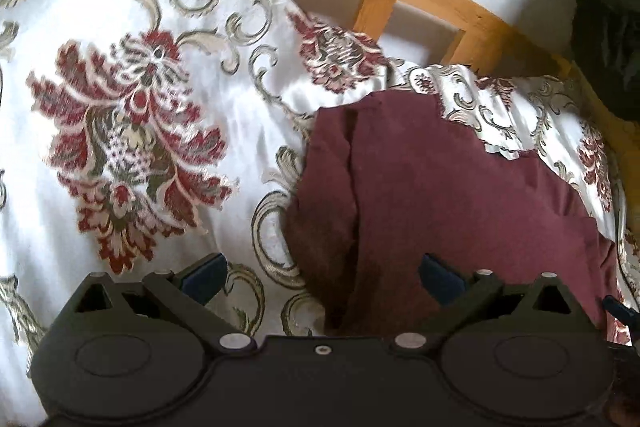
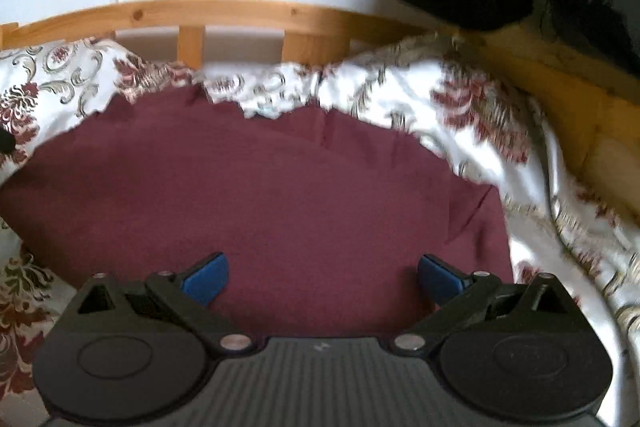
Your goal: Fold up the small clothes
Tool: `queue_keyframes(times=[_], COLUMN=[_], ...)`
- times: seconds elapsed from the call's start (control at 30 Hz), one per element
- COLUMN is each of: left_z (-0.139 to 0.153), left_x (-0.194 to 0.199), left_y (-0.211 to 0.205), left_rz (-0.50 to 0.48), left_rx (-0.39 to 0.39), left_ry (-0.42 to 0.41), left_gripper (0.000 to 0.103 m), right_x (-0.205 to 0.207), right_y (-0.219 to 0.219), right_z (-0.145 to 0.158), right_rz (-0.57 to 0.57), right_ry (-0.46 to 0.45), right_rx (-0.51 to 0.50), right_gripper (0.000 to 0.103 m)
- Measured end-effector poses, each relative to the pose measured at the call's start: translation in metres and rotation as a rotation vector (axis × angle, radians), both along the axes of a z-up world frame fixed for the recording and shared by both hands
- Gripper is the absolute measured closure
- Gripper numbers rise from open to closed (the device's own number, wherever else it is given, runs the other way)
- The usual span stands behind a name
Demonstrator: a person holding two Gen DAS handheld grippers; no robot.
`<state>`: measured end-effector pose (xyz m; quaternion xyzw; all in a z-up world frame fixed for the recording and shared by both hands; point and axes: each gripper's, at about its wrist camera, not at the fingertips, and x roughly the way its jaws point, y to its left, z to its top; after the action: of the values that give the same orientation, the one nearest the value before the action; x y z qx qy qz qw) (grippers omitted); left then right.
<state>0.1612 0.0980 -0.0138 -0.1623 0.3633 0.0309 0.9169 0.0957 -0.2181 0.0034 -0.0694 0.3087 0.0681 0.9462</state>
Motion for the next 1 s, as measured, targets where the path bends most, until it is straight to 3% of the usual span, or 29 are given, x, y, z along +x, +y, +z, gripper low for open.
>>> queue_keyframes(times=[0.1, 0.37, 0.67, 1.0], left_z=[-0.004, -0.018, -0.008, -0.034], left_x=[0.004, 0.021, 0.057, 0.085], left_y=[-0.005, -0.01, -0.018, -0.023], left_rz=[-0.025, -0.027, -0.176, -0.22], left_rx=[0.02, 0.007, 0.176, 0.181], left_ry=[0.018, 0.074, 0.026, 0.09], left_gripper=[0.001, 0.001, 0.001, 0.001], right_x=[0.001, 0.0, 0.001, 0.003], right_y=[-0.004, -0.005, -0.006, -0.005], right_z=[-0.011, -0.012, -0.013, -0.013], right_rz=[-0.011, -0.011, -0.009, -0.007], right_ry=[0.03, 0.035, 0.042, 0.053], right_rx=[0.049, 0.058, 0.059, 0.06], right_gripper=[0.0, 0.0, 0.0, 0.0])
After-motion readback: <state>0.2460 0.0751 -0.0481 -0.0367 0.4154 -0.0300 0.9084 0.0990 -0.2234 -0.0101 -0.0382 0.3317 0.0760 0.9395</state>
